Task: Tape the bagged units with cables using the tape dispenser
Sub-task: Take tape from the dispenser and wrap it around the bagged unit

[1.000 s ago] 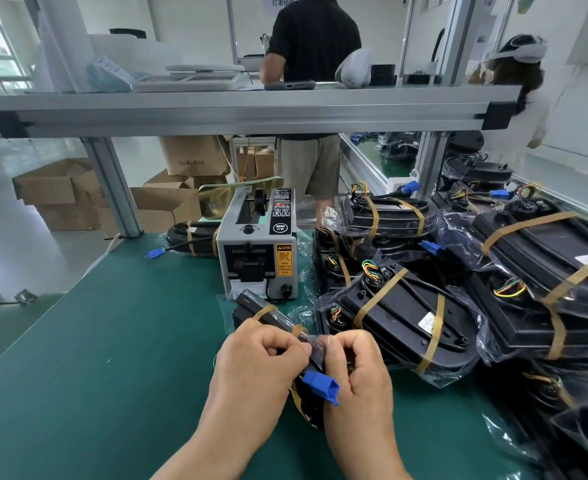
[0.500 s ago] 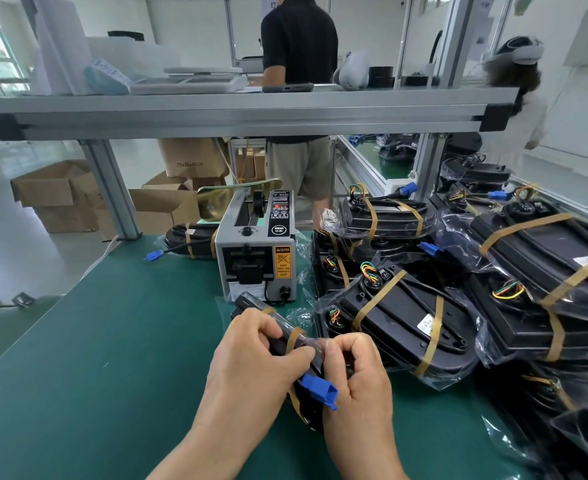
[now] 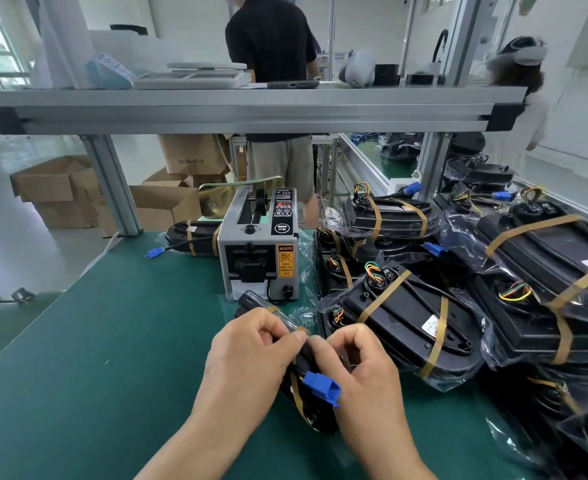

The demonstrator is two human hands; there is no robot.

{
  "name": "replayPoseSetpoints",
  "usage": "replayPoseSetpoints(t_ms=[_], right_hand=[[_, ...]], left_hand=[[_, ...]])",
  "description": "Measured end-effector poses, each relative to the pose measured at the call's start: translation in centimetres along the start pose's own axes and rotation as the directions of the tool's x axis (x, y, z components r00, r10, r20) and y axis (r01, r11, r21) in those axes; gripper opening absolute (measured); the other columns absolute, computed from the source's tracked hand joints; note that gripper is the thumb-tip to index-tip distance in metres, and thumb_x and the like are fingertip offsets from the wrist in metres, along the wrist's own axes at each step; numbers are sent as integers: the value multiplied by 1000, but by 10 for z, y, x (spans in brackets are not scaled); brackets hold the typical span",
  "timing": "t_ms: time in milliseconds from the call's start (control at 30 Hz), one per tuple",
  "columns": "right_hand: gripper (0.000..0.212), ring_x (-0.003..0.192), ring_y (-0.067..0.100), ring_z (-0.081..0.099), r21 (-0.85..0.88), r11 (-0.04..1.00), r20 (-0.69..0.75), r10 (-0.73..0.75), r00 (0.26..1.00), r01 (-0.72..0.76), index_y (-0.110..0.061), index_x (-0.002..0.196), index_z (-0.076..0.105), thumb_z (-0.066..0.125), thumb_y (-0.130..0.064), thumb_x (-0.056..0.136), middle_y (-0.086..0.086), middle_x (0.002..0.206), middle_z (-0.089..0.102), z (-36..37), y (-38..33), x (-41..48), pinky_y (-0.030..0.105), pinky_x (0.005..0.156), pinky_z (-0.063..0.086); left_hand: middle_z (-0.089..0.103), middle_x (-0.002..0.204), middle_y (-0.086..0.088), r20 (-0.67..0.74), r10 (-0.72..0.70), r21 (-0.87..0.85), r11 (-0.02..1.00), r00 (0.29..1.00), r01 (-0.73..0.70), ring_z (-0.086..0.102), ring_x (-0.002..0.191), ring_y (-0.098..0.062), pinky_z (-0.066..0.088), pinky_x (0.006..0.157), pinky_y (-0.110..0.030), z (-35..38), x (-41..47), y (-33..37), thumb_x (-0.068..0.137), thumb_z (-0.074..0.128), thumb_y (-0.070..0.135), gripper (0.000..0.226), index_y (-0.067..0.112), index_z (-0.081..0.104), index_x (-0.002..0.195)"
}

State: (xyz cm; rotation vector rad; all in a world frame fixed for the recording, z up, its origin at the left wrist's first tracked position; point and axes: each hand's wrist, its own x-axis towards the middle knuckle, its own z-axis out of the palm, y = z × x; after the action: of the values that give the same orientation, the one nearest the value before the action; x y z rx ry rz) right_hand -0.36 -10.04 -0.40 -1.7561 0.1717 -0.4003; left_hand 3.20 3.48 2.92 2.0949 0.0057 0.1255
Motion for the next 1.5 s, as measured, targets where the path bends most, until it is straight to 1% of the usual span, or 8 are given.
replayPoseSetpoints(t_ms=[233, 467, 700, 867, 1033, 1167, 1233, 1500], right_hand=[[19, 85, 3, 63, -195, 981, 227, 42, 973, 3, -31, 89, 63, 78, -41, 83, -11, 92, 69, -8, -15, 17, 26, 79, 54], [14, 89, -1, 62, -404, 897, 262, -73, 962, 179, -32, 114, 57, 55, -35, 100, -16, 92, 69, -3, -17, 18, 15, 76, 48], [22, 98, -16, 59, -374, 924, 288, 34, 957, 80, -41, 112, 62, 65, -43, 90, -24, 103, 69, -9, -25, 29, 5, 81, 45], [50, 110, -6, 60, -416, 893, 326, -29, 945, 171, -31, 129, 62, 62, -55, 85, -18, 120, 67, 5, -41, 55, 25, 102, 48], [55, 119, 10, 57, -561, 796, 487, 96, 868, 226, -27, 139, 54, 59, -54, 92, -6, 131, 63, 22, -48, 77, 27, 100, 44], [29, 83, 8, 60, -576, 788, 512, 140, 848, 218, -26, 92, 59, 56, -55, 93, -8, 91, 65, 14, -46, 78, 24, 72, 47], [33, 80, 9, 59, -609, 760, 489, 134, 862, 227, -24, 86, 53, 54, -56, 93, -7, 85, 62, 12, -47, 74, 29, 75, 50], [47, 101, 13, 60, -658, 713, 458, 124, 880, 242, -29, 129, 49, 45, -61, 97, -9, 107, 64, 13, -52, 63, 31, 91, 49]], left_hand=[[54, 52, 15, 68, 4, -44, 999, 998, -1, 43, 44, 0, 37, 51, -21, -7, 6, -4, 81, 73, 41, 12, 34, 68, 73], [55, 55, 15, 98, 69, -71, 996, 993, -62, 43, 49, 0, 36, 46, -10, -7, 5, -6, 86, 65, 28, 13, 35, 68, 75], [51, 57, 20, 108, 78, -149, 987, 991, -62, 42, 52, 2, 36, 50, -10, -6, 2, -17, 84, 71, 23, 16, 38, 69, 77], [58, 63, 19, 140, 103, -162, 984, 985, -80, 45, 54, 2, 39, 54, -11, -8, 0, -20, 80, 73, 18, 18, 35, 68, 77], [69, 68, -2, 261, 103, -334, 943, 960, -10, 57, 61, -7, 46, 61, -18, -29, 14, -14, 65, 72, 28, 6, 23, 72, 69], [57, 58, 3, -32, -118, -535, 841, 993, 82, 41, 50, -9, 36, 48, -18, -51, 55, -25, 82, 74, 25, 18, 14, 70, 68], [53, 57, 5, -76, -242, -554, 817, 967, 161, 37, 51, -10, 31, 49, -21, -49, 81, -30, 87, 71, 22, 17, 9, 71, 76], [52, 57, 3, 221, -502, -636, 576, 836, 514, 38, 45, -6, 30, 38, -16, 3, 139, -27, 93, 68, 24, 20, 12, 66, 78]])
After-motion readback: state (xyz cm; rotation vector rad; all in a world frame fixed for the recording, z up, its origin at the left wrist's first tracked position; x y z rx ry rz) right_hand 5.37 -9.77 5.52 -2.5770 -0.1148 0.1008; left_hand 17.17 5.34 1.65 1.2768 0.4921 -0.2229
